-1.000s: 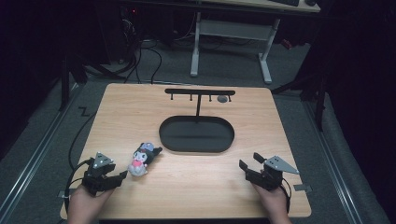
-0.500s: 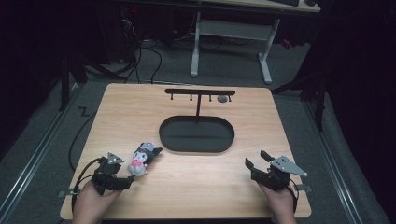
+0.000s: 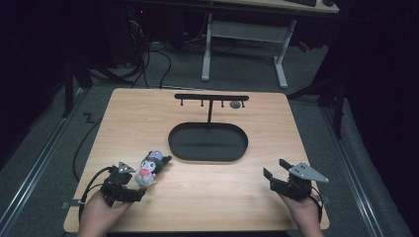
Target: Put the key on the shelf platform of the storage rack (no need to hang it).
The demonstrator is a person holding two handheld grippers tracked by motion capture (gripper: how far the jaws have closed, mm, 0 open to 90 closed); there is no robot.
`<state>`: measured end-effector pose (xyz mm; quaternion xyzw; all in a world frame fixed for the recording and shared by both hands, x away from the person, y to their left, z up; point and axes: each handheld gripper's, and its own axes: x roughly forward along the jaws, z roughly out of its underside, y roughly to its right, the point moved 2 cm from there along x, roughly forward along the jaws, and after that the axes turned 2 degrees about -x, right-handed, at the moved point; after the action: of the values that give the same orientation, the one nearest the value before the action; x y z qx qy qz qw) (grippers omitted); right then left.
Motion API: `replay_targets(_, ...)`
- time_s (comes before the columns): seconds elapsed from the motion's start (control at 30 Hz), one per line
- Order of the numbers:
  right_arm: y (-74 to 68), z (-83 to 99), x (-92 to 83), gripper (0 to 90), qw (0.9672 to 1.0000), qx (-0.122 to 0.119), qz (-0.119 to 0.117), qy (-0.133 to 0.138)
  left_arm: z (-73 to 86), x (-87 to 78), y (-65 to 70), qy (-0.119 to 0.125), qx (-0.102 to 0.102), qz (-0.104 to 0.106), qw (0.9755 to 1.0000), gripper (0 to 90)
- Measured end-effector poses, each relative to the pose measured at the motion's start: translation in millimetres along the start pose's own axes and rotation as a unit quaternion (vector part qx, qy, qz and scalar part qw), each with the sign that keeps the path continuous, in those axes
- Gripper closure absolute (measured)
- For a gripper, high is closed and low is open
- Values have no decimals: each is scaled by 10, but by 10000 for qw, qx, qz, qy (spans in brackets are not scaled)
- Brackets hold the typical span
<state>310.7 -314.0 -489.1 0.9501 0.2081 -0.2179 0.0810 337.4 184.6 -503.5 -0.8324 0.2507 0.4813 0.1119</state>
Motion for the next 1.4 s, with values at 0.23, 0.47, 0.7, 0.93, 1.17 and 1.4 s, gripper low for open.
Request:
replay_targets(0.23,-96,174,63,277,9996,-53,-281,8,-74,19,-3,-133,-56,6,9999,213)
replay_targets(0.47,-107,256,1,275,9986,31,-508,111,-80,8,52,-287,-116,-232,9992,182)
replay_targets(0.7,-55,287,24,276,9986,131,-482,182,-143,6,129,-395,-330,-150,9986,158)
replay_targets(0.93,-20,290,13,276,9986,244,-425,190,-185,72,184,-652,-261,-21,9975,153)
replay_targets(1.17,-14,308,19,276,9989,229,-391,155,-225,115,207,-965,-123,-60,9952,153)
replay_targets(1.4,-32,292,26,277,9987,228,-428,183,-288,158,282,-1115,-128,-14,9937,128)
